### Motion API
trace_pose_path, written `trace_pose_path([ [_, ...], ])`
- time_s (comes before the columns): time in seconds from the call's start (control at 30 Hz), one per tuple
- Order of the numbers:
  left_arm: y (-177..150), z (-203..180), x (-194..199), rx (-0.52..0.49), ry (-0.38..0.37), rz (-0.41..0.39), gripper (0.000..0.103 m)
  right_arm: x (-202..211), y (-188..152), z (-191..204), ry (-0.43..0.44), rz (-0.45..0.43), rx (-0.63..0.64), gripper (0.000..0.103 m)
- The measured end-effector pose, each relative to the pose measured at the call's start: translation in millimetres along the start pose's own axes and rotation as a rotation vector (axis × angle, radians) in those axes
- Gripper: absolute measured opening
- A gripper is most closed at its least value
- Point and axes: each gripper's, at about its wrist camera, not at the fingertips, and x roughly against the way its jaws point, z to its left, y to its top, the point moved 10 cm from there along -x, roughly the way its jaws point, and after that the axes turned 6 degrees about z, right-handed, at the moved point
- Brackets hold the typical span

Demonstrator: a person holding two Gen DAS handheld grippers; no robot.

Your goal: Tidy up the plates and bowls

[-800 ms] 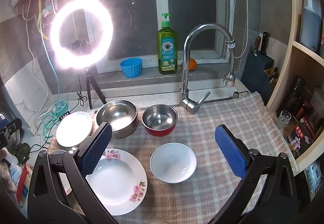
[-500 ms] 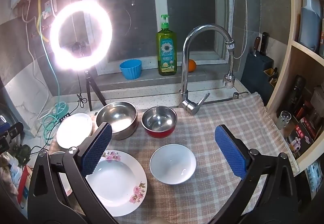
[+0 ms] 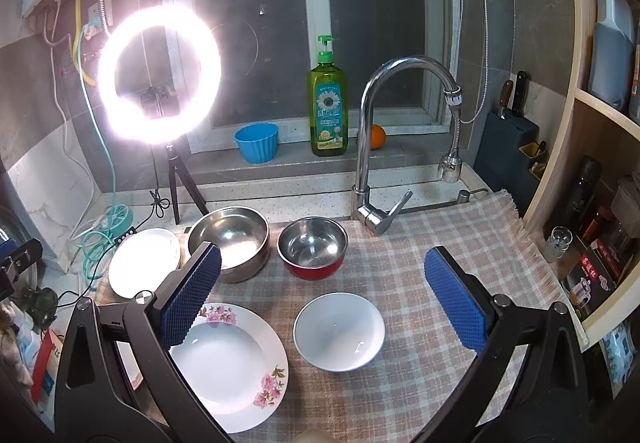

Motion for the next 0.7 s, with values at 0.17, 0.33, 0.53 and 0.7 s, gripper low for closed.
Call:
trace_pose_path([
  [0.17, 0.4, -0.1, -0.6, 0.001, -0.004, 0.001, 0.102, -1.4, 0.1, 0.6, -0.002, -0.003, 0.000, 0.103],
  [0.33, 1.7, 0.3, -1.2, 0.002, 0.000, 0.000, 0.102, -2.9, 3.7, 2.2, 0.000, -0.002, 0.005, 0.103],
  [0.53, 1.2, 1.2, -1.8, 0.002, 0.000, -0.001, 0.102, -3.5, 2.8, 3.3, 0.002, -0.005, 0.007, 0.103],
  [0.7, 1.3, 0.7, -2.5, -0.001, 0.000, 0.000, 0.102, -4.1, 3.8, 4.0, 0.002, -0.007, 0.007, 0.103],
])
